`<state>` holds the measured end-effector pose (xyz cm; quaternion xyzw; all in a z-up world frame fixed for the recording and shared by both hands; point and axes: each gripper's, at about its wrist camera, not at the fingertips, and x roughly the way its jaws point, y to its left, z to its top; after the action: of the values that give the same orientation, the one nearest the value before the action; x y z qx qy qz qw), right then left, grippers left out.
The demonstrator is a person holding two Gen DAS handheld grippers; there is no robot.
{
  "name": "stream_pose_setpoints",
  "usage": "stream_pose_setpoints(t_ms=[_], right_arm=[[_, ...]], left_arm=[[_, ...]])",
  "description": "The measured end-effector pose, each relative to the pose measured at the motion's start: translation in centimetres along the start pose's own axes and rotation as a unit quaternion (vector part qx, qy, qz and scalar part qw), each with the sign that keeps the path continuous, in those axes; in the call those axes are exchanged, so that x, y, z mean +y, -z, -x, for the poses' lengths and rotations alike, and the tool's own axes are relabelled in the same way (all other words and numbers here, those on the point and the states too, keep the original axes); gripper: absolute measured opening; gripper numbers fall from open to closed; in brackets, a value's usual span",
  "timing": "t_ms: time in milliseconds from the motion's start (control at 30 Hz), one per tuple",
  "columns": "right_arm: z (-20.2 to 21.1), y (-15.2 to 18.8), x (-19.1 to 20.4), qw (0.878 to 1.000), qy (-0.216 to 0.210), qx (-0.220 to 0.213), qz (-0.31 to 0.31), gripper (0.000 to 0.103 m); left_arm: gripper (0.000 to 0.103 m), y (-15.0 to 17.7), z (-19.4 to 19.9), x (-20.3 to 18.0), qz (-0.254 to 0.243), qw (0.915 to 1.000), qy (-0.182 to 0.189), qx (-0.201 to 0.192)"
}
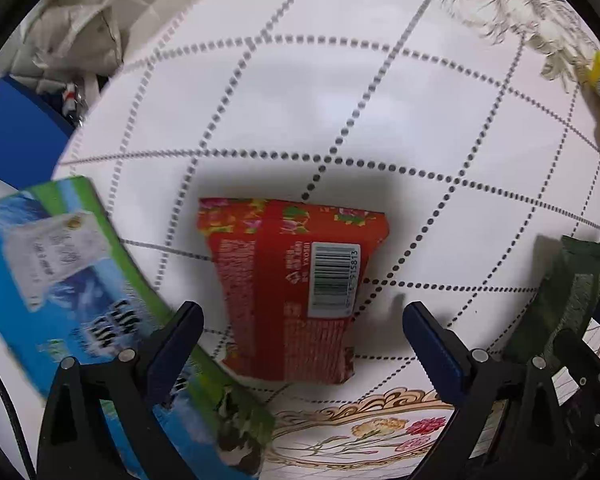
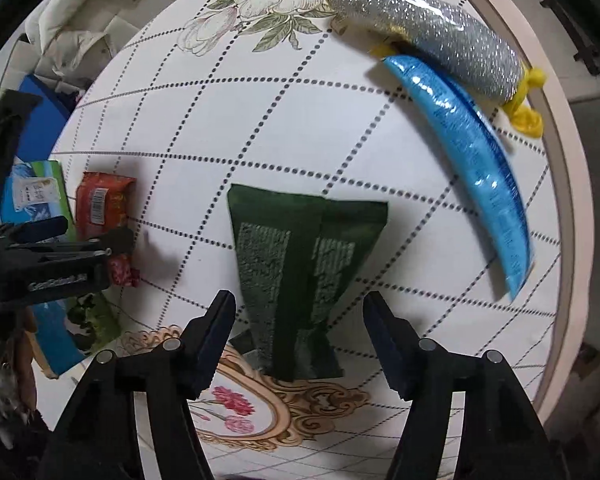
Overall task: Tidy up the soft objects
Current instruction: 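Grasp the red packet with left gripper while right grasps green packet, then drop the red packet and green packet into the box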
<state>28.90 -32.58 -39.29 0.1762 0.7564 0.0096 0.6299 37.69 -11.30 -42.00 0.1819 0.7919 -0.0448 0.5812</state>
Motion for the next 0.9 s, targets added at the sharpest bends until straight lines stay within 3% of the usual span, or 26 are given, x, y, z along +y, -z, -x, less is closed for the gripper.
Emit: stream_pose_setpoints(t_ms=[67,100,133,233,267,333,367,400,500,667,767,900], right_arm=[[-0.5,-0.4,-0.4,1.0,0.0,0.008,-0.003,0.069],[-0.9,-0.5,-0.4,1.0,0.002,0.013,-0.004,0.069],[-1.2,-0.3,-0.4,1.0,0.004,0.018,-0.006,0.069],[-2.3,-0.4,-0.5,0.999,0.005,0.033,-0.015,0.069],[-2.6,-0.4,-0.4,0.999,0.008,0.037,-0.016,0.069],[-3.1,-0.3,-0.2,0.999,0.025,0.039,-0.015,0.058],[-2.9,-0.4,0.1,0.999,0.035,0.028,-0.011,0.038],[-2.7,-0.3,0.6,0.999,0.043,0.024,-0.006,0.036],[-0.6,0.3,2.3,0.998,0.058,-0.001,0.019,0.033],[6.6,2.6,7.1,0.995,0.015,-0.06,0.075,0.033],[10.7,4.9,12.0,0.988,-0.012,-0.09,0.126,0.033],[11.9,7.9,21.9,0.975,-0.038,-0.097,0.197,0.033]], left_arm=[[0.101,0.2,-0.5,0.2,0.008,0.9999,0.013,0.003],[0.091,0.4,-0.6,0.2,0.01,0.9998,0.018,0.004],[0.088,0.5,-0.7,0.3,0.013,0.9996,0.024,0.004],[0.062,1.2,0.0,0.5,0.034,0.9984,0.042,-0.017],[0.045,1.6,0.4,0.5,0.037,0.9982,0.038,-0.028],[0.043,2.4,1.2,0.4,0.051,0.9967,0.045,-0.045],[0.043,3.0,1.8,0.4,0.058,0.9955,0.052,-0.055],[0.043,3.5,2.3,0.5,0.064,0.9942,0.058,-0.065],[0.042,5.9,5.2,1.2,0.082,0.9873,0.086,-0.106],[0.042,11.8,12.4,6.3,0.111,0.9661,0.139,-0.187],[0.042,14.7,16.0,10.6,0.129,0.9565,0.137,-0.223],[0.042,18.4,16.6,18.8,0.172,0.9505,0.12,-0.229]])
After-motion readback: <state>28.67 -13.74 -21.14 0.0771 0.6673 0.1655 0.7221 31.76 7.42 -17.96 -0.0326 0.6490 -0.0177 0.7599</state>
